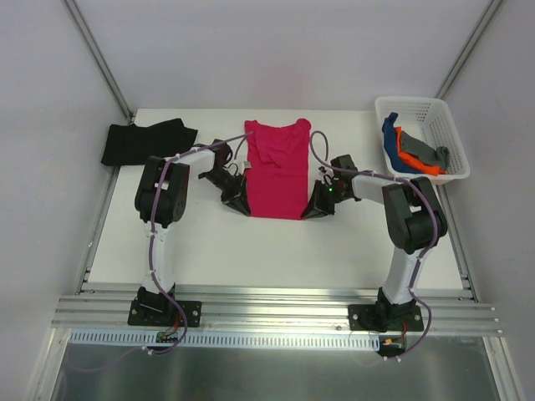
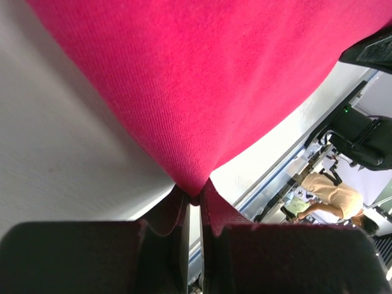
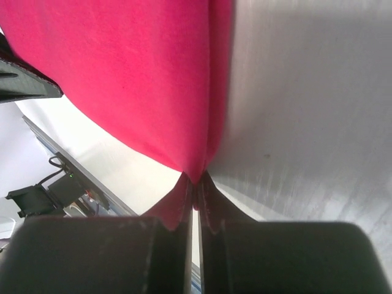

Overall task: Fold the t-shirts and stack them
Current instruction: Fold the tshirt

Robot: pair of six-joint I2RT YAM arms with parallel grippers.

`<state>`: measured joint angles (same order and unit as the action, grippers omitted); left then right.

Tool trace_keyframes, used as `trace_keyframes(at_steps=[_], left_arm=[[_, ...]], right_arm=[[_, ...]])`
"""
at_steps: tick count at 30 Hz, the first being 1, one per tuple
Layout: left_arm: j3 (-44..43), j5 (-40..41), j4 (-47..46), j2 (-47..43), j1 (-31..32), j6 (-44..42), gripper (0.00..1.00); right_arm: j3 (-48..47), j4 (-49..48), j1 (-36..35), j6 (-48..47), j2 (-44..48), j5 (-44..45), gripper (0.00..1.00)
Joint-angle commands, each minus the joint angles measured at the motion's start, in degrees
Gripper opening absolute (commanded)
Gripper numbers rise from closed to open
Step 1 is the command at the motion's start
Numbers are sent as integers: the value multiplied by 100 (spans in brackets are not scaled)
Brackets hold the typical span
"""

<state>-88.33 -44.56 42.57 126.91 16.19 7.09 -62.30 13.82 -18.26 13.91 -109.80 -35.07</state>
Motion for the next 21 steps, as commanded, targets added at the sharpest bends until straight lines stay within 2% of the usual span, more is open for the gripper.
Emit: trace_keyframes(at_steps=[1, 13, 21], left_arm=[[237, 35, 164, -552, 43, -146, 0], [580, -9, 691, -1738, 183, -656, 0], [1203, 307, 718, -2837, 693, -815, 0]], right_arm=[[78, 384, 130, -266, 484, 54, 1], [350, 744, 314, -257, 1707, -430, 0], [728, 999, 314, -205, 2550, -474, 1]])
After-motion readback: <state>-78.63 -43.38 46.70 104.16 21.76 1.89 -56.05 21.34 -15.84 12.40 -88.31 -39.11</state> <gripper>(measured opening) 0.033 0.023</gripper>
